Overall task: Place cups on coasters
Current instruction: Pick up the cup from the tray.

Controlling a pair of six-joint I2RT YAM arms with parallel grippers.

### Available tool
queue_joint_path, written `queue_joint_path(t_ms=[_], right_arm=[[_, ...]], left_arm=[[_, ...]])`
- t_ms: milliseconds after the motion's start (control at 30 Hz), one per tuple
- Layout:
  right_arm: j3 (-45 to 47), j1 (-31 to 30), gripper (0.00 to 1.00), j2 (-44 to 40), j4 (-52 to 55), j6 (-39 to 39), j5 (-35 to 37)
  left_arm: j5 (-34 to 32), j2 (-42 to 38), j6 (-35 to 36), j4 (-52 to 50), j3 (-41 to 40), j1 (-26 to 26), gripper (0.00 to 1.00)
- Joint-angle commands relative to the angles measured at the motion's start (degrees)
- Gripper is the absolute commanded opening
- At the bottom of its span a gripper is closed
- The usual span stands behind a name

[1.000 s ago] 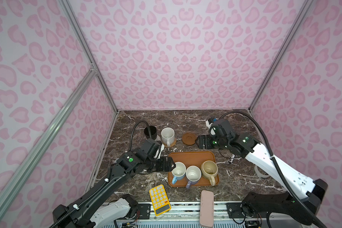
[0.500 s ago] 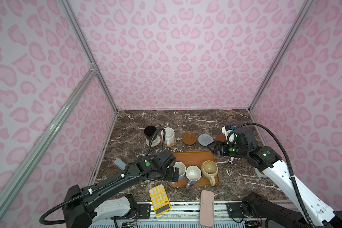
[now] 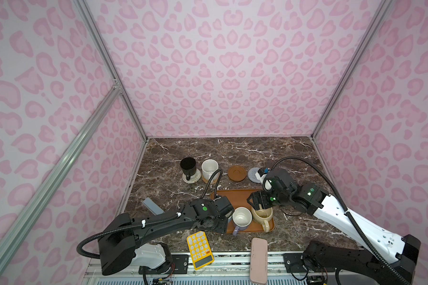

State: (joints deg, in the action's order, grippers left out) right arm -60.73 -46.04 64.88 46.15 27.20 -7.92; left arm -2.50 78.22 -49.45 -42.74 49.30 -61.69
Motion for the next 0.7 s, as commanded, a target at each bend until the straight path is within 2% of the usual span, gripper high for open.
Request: queue_joint_path(t_ms=[0,167,333,367,533,667], right_arm=[[1.1,-1.1,0.94,0.3,-1.9,0.4,2.2],[3.0,-1.6,0.94,0.1,-4.1,1.0,1.7],[4.8,-1.6,0.94,-0.7,-6.5,0.9,1.6],[5.1,-1.6,0.94,-0.7,-6.8,0.9,1.5],[5.7,-1.6,0.93,-0.7,-8.1,0.5,1.2],[6.1,-1.6,0.93,-1.5,-8.5,0.5,1.8]], left_arm=[[-3.2,1.4,-3.0,0.2,1.0,-0.8,0.45],[-4.9,2.5,-5.9,-0.9,1.7,-2.3,0.44],[-5.7,2.6,-7.3,-1.3,1.8,-2.3,0.38],[-6.0,2.4,-7.5,-1.4,1.8,-2.3,0.3],[-6.9,0.7,-8.5,-1.7,2.2,-2.3,0.06],[-7.2,0.9,-8.8,-2.6,3.1,-2.3,0.02]])
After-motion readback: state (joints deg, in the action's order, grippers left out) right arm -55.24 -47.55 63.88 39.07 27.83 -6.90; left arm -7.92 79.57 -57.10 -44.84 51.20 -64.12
